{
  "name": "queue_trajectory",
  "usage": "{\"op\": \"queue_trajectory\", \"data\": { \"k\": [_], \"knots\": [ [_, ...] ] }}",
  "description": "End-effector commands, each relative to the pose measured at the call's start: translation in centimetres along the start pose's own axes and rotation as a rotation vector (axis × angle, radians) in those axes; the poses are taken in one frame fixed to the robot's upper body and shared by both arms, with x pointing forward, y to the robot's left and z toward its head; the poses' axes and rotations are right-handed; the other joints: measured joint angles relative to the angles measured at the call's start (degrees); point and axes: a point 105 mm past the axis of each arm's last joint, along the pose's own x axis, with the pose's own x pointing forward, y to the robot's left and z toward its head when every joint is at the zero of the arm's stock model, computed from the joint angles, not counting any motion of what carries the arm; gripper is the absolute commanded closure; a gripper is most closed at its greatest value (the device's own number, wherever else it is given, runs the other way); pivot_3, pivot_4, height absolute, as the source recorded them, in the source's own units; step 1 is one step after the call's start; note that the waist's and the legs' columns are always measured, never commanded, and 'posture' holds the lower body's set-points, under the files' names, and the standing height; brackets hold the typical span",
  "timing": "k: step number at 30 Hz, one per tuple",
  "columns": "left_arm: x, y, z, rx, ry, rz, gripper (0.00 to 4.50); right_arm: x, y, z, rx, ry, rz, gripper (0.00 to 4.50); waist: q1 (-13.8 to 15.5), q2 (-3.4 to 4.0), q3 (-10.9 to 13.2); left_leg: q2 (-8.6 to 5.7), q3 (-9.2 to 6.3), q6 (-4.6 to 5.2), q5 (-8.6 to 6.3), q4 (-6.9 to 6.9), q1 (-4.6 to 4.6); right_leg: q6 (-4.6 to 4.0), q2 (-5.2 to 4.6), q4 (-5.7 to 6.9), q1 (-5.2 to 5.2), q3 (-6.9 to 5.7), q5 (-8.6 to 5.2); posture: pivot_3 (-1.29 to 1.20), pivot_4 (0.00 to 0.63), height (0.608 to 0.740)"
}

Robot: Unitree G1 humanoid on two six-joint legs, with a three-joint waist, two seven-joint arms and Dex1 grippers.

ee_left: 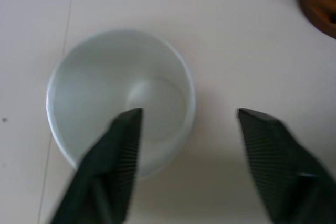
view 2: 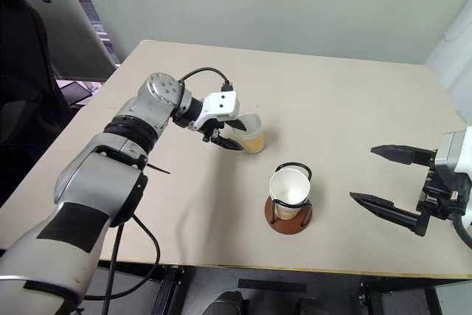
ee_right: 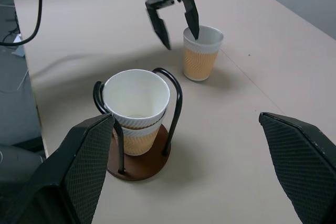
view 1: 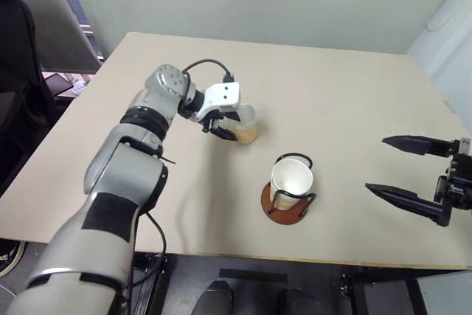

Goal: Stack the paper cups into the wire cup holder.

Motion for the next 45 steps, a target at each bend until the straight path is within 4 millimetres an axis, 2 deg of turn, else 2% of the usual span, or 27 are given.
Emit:
{"op": "queue_trajectory", "data": {
  "k": [1,4,6,11,15,17,18,24,27,30,32,35,40,45],
  "knots": [
    [-0.6,0.8,0.9,0.018,-0.032,0.048,2.77,-0.6,-0.1,0.8,-0.039,-0.002,-0.023,0.0,-0.07,0.0,0.0,0.0,0.04,0.01,-0.01,0.01,0.01,0.01,0.0,-0.01,0.0,-0.01,0.0,0.0,0.15,0.74],
    [-0.6,0.8,0.9,0.02,-0.029,0.042,3.97,-0.6,-0.1,0.7,-0.038,-0.002,-0.025,0.0,-0.1,0.0,0.0,0.0,0.17,0.02,-0.01,0.01,0.05,0.04,0.01,0.01,0.0,-0.02,-0.01,0.0,0.15,0.74],
    [-0.7,0.7,0.7,0.022,-0.017,0.034,4.44,-0.6,-0.1,0.7,-0.038,-0.002,-0.026,0.0,-0.1,0.0,0.0,0.0,0.17,0.03,-0.01,0.02,0.04,0.06,0.01,0.01,-0.01,-0.03,0.0,0.0,0.15,0.74],
    [-1.1,0.8,0.4,0.034,0.003,0.04,4.44,-0.5,-0.3,0.7,-0.04,-0.002,-0.028,0.0,-0.1,0.0,0.0,-0.01,0.18,0.05,-0.03,0.05,0.06,0.07,0.0,0.02,0.0,-0.05,0.0,0.0,0.15,0.74],
    [-2.3,1.9,1.8,0.062,-0.043,0.106,4.44,-0.5,-0.4,0.6,-0.042,-0.001,-0.028,0.0,-0.1,0.0,0.0,-0.01,0.18,0.05,-0.03,0.05,0.06,0.07,0.0,0.03,-0.01,-0.04,0.0,0.0,0.15,0.74],
    [-3.5,2.5,3.5,0.083,-0.103,0.111,4.44,-0.6,-0.6,0.7,-0.044,0.0,-0.028,0.0,-0.1,-0.01,0.01,-0.01,0.18,0.06,-0.03,0.06,0.05,0.07,0.0,0.02,-0.02,-0.04,0.0,0.0,0.15,0.74],
    [-4.5,2.5,5.1,0.093,-0.17,0.08,4.44,-0.6,-0.7,0.7,-0.046,0.001,-0.029,0.0,-0.1,-0.01,0.01,-0.01,0.18,0.06,-0.03,0.06,0.04,0.07,0.0,0.02,-0.04,-0.04,0.0,0.0,0.15,0.74],
    [-8.3,1.9,11.3,0.229,-0.402,-0.001,4.44,-0.7,-1.1,0.6,-0.054,0.008,-0.036,0.0,-0.22,-0.02,0.01,-0.05,0.23,0.17,-0.1,0.05,-0.04,0.08,-0.03,-0.04,-0.07,0.01,-0.01,0.0,0.15,0.74],
    [-9.7,-0.9,14.3,0.339,-0.529,-0.111,4.44,-0.7,-1.2,0.6,-0.057,0.008,-0.038,0.0,-0.52,0.0,0.01,0.0,0.3,0.17,-0.1,0.03,-0.08,0.16,-0.02,0.06,-0.1,0.09,0.04,0.0,0.15,0.74],
    [-10.5,-6.1,16.9,0.46,-0.636,-0.342,4.44,-0.7,-1.2,0.6,-0.058,0.011,-0.038,0.0,-0.68,0.03,0.0,0.0,0.31,0.17,-0.1,-0.02,-0.07,0.24,0.0,0.15,-0.12,0.06,0.08,0.0,0.15,0.74],
    [-10.2,-7.8,16.9,0.494,-0.62,-0.423,4.44,-0.7,-1.1,0.6,-0.059,0.012,-0.037,0.0,-0.53,0.04,0.0,-0.01,0.25,0.17,-0.1,0.01,-0.05,0.24,-0.04,0.05,-0.12,0.08,0.09,0.0,0.15,0.74],
    [-9.2,-8.8,16.1,0.525,-0.553,-0.481,4.44,-0.8,-1.0,0.7,-0.059,0.014,-0.037,0.0,-0.43,0.09,-0.02,-0.05,0.02,0.19,-0.11,0.05,0.2,0.22,-0.32,-0.01,0.07,0.26,0.07,0.0,0.15,0.74],
    [-7.2,-8.7,14.8,0.568,-0.446,-0.506,4.44,-1.0,-0.9,0.7,-0.06,0.017,-0.043,0.0,-1.13,0.09,-0.02,-0.07,0.03,0.31,-0.15,0.16,0.48,0.18,-0.36,0.21,0.27,0.76,0.06,0.0,0.15,0.74],
    [-5.8,-8.4,14.4,0.582,-0.398,-0.517,4.44,-1.5,-0.7,0.7,-0.058,0.02,-0.053,0.0,-1.33,0.09,-0.02,-0.1,0.17,0.44,-0.22,0.16,0.41,0.2,-0.36,0.08,0.19,0.92,0.07,0.0,0.15,0.74]
  ]
}}
